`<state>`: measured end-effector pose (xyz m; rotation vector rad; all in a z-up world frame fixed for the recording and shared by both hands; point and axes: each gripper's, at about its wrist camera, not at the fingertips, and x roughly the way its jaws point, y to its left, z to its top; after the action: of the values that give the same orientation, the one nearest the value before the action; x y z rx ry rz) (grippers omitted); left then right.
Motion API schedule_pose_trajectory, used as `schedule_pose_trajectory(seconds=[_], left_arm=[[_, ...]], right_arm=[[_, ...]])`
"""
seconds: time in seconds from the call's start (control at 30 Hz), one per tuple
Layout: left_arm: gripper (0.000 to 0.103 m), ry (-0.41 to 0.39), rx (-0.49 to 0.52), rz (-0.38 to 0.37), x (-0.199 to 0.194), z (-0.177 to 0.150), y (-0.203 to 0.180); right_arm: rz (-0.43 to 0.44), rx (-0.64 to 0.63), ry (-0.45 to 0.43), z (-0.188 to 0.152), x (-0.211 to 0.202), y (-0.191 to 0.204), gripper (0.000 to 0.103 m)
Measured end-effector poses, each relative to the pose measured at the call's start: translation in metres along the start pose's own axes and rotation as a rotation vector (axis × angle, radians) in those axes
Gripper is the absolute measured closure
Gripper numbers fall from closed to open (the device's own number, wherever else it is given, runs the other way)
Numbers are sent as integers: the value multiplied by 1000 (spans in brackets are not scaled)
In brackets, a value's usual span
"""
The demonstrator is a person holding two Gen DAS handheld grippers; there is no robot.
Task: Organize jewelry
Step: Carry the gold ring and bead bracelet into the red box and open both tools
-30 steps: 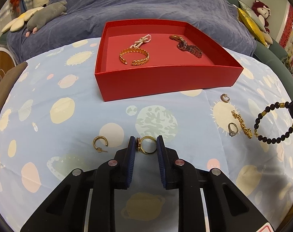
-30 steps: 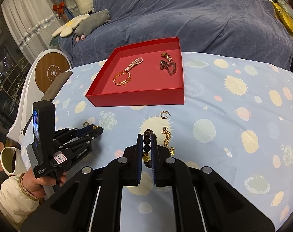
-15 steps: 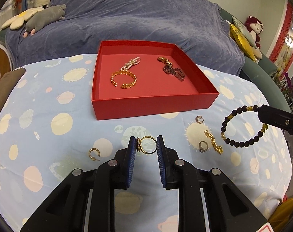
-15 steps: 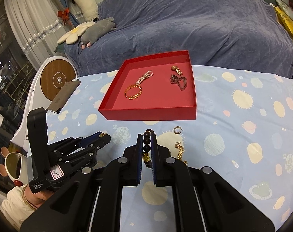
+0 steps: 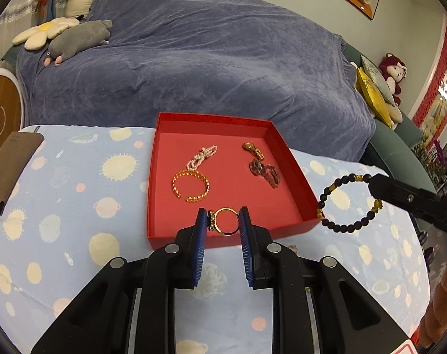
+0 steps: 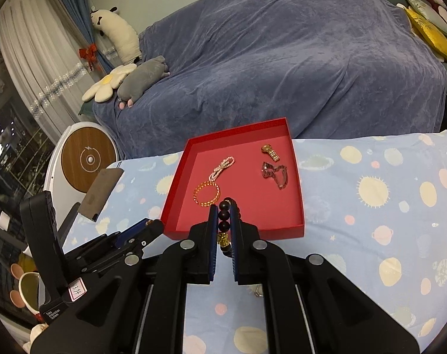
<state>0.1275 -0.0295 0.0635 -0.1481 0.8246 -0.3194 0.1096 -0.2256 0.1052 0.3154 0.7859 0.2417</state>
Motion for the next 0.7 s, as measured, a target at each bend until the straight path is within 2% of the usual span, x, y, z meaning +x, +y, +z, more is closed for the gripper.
schedule_pose_trajectory(seconds=[0.1,0.23,0.5,0.7], left_arm=[[84,-2,-20,-25,9,16,1],[84,1,23,3,28,26,-2],[84,97,16,-16,87,25,7],[84,138,33,-4,119,23,6]], right_arm=[[-6,-1,-11,10,12,2,96],[9,14,10,16,36,-4,96],[-52,-34,95,19,101,-8,96],[-108,-14,141,14,136,-31,96]])
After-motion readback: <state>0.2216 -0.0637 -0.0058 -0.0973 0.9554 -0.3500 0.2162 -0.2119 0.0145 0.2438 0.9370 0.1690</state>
